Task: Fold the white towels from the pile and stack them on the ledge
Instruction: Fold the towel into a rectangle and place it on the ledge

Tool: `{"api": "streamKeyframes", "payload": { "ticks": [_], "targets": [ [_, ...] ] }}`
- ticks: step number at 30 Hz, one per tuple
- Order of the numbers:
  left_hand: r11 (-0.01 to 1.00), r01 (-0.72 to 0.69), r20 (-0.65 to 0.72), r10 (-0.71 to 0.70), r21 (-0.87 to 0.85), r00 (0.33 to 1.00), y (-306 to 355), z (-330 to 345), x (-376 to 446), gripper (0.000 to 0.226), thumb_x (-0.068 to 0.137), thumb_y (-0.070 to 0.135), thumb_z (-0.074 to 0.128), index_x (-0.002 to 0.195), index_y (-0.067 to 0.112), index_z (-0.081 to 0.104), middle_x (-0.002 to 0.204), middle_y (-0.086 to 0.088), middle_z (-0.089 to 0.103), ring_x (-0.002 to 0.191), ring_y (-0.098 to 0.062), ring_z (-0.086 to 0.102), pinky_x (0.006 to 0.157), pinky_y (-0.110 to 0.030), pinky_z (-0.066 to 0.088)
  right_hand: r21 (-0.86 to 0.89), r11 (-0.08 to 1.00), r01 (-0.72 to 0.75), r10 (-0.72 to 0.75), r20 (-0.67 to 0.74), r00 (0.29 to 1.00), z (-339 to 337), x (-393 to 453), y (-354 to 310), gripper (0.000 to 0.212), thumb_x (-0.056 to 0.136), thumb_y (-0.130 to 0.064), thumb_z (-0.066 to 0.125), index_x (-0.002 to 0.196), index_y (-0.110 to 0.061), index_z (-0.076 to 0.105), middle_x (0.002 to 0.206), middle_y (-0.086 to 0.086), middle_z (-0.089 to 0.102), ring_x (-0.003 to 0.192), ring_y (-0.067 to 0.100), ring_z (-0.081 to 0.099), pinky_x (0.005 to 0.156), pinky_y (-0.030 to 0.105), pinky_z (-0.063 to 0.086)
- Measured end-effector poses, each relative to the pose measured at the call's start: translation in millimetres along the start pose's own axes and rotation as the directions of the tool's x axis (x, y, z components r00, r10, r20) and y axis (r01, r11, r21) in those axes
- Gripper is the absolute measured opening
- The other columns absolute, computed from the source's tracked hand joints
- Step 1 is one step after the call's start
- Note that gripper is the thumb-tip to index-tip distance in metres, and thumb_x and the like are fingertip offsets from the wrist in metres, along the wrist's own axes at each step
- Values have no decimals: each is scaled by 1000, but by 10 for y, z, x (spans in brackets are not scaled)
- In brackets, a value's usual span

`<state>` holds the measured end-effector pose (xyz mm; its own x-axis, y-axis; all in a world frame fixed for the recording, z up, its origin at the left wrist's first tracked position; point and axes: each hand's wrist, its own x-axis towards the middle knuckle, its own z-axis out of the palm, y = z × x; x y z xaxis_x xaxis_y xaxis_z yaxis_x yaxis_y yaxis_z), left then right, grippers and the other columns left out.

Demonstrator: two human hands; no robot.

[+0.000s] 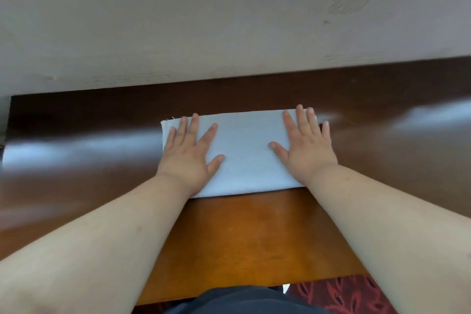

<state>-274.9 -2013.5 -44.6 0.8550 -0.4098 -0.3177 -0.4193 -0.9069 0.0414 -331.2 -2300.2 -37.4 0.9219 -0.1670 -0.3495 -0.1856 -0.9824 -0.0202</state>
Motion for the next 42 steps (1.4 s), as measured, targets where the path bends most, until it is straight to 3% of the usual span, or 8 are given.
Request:
{"api": "streamKeyframes", "payload": {
  "ticks": [12, 15, 18, 24, 29, 33, 37, 42],
  "targets": [
    [983, 138, 143, -155, 125, 977, -353, -199, -220, 84, 82, 79, -1, 148, 35, -28, 160, -8, -28, 148, -30, -24, 119, -50, -10, 65, 986, -152, 140, 157, 978, -117, -97, 248, 90, 85, -81, 13, 154, -33, -18, 166, 4, -15, 153, 28, -12, 121, 54, 3],
    [998, 39, 10, -39, 51, 999, -392, -299, -531, 84, 84, 78, 27, 155, 35, 14, 162, -9, 11, 149, -31, 8, 120, -46, 4, 186, 982, -24, 11, 70, 997, -149, -360, 378, 89, 87, -77, 29, 157, -31, 0, 167, 1, -3, 153, 25, 0, 122, 47, 6],
    [990, -126, 8, 126, 58, 992, -353, -260, -926, 66, 80, 74, 50, 128, 31, 53, 133, 1, 49, 123, -25, 43, 107, -39, 31, 91, 975, 204, -204, -12, 979, -105, -746, 566, 79, 82, -74, 43, 146, -27, 41, 157, 2, 32, 144, 25, 28, 121, 42, 22],
    [1000, -10, 7, 10, 13, 1000, -309, -127, -1089, 35, 96, 43, 52, 129, 30, 56, 127, 8, 57, 119, -18, 50, 102, -31, 37, 34, 981, 193, -192, -49, 980, 7, -950, 734, 40, 91, -34, 60, 131, -26, 58, 130, -2, 54, 124, 25, 43, 105, 38, 40],
    [995, 93, -22, -92, 35, 995, -273, -179, -994, 33, 94, 36, 52, 126, 30, 58, 121, 6, 59, 114, -20, 51, 95, -33, 40, -56, 979, 194, -197, -62, 978, -70, -847, 660, 28, 94, -31, 55, 121, -26, 63, 125, 0, 54, 117, 26, 44, 92, 38, 45],
    [985, 152, -9, -152, 80, 988, -259, -266, -998, 27, 92, 35, 48, 114, 26, 61, 111, 2, 58, 107, -22, 50, 89, -34, 40, 42, 991, 123, -122, -30, 992, -129, -886, 633, 26, 94, -25, 51, 117, -22, 63, 125, -2, 52, 118, 23, 42, 94, 36, 43],
    [902, 255, -70, -296, -349, 952, -180, -489, -1113, 10, 85, 27, 47, 85, 25, 57, 87, 5, 58, 83, -20, 54, 66, -32, 42, 487, 873, 31, 36, -128, 991, -295, -1042, 604, 11, 86, -15, 48, 82, -13, 57, 91, 2, 56, 90, 26, 52, 74, 41, 48],
    [551, 202, -147, -525, -810, 839, 85, -845, -1297, 9, 90, 28, 42, 84, 29, 47, 78, 10, 54, 69, -6, 50, 56, -28, 36, 817, 571, -75, 355, -163, 920, -636, -1239, 509, 15, 90, -26, 41, 94, -23, 55, 83, -8, 57, 78, 13, 54, 62, 26, 38]
  ]
}}
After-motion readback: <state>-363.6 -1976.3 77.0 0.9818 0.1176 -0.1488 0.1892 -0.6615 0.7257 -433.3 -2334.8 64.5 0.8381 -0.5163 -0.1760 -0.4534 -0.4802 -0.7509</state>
